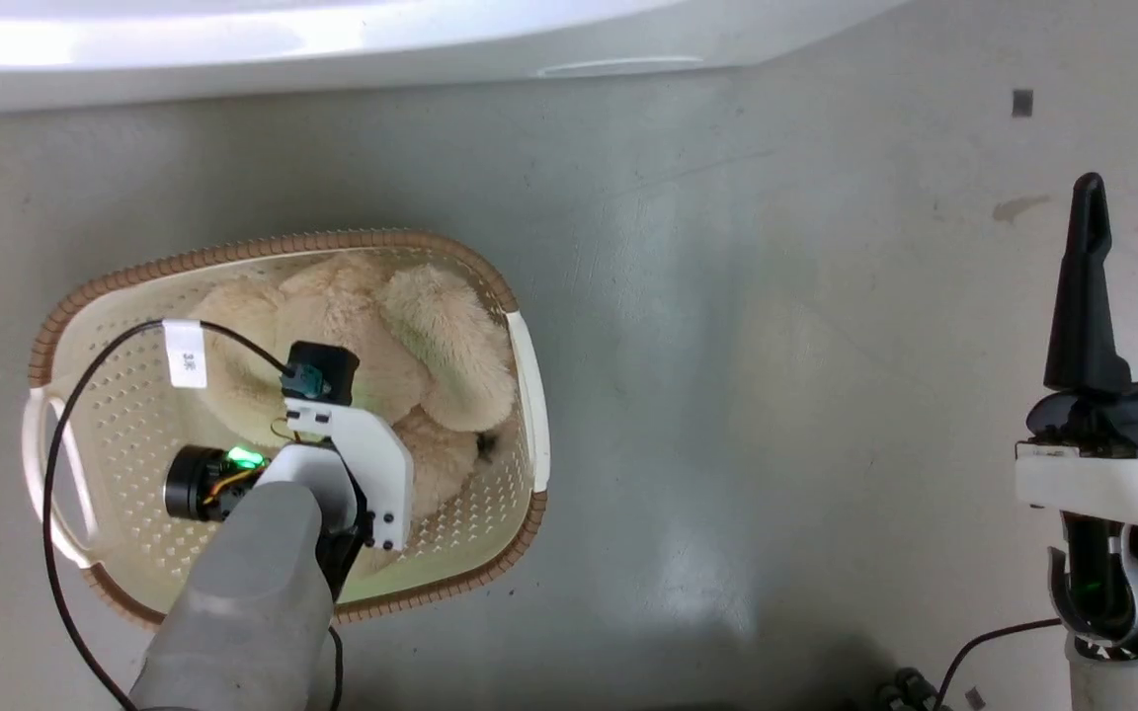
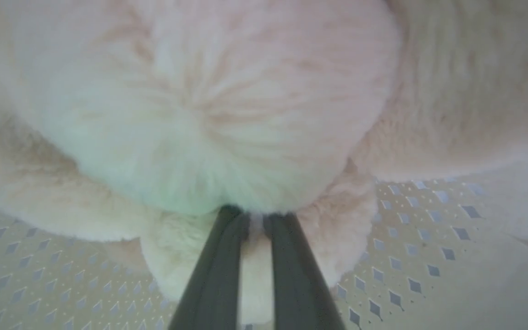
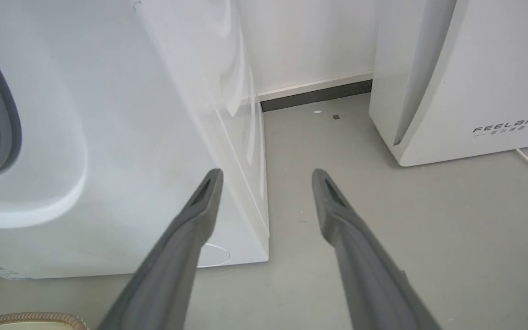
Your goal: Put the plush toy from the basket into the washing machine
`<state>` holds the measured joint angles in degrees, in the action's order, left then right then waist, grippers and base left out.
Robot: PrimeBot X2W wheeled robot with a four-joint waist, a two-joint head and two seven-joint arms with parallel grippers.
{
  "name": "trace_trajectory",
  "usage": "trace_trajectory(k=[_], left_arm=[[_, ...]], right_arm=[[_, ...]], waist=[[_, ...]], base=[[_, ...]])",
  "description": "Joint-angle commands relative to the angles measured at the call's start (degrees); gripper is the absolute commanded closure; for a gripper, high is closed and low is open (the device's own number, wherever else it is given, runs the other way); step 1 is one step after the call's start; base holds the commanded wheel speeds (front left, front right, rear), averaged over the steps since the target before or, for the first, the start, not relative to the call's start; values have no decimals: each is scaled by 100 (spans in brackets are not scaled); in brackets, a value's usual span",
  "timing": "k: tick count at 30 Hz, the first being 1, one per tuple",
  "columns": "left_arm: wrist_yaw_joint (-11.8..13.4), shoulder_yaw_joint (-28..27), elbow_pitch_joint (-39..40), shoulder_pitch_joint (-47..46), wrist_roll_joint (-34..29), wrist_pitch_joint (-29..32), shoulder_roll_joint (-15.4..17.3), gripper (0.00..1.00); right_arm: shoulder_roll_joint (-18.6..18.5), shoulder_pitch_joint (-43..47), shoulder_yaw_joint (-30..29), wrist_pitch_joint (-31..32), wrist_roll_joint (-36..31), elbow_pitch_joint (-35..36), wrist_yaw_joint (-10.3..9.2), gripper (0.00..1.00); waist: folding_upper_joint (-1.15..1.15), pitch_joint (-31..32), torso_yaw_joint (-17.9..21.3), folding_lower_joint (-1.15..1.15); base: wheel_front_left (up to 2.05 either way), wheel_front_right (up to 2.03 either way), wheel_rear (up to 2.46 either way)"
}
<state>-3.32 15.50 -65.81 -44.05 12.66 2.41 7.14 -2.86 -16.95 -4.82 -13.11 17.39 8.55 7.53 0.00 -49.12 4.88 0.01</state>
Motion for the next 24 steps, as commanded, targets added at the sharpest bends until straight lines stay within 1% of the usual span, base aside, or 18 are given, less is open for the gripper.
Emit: trace_trajectory(k=[1,4,5,10,15,24], left_arm=[[-51,44,-155,-93,30,-25,-3,100],[-108,91,-331,-57,118,-201,-52,100],[-157,199,-508,34,151,-364,-104,100],[-281,416,-803,207,209,-788,-212,100],[-344,596,-814,537,202,-1023,-310,100],[-397,817,-760,976,274,-1571,-387,100]], right_arm=[[-1,-116,-16,-55,68,-20,-4,0],[-1,-93,-3,-91,91,-128,-4,0],[-1,-74,10,-127,124,-188,-4,0],[-1,39,-5,-186,189,-286,-4,0],[-1,241,-31,-189,137,-411,-4,0],[-1,649,-59,-189,140,-636,-4,0]], waist=[[0,76,-7,-1],[0,282,-33,-1],[0,552,-76,-1],[0,1072,-227,-1],[0,1699,-446,-1],[0,2722,-687,-1]], base=[[0,0,0],[0,0,0],[0,0,0],[0,0,0],[0,0,0],[0,0,0]])
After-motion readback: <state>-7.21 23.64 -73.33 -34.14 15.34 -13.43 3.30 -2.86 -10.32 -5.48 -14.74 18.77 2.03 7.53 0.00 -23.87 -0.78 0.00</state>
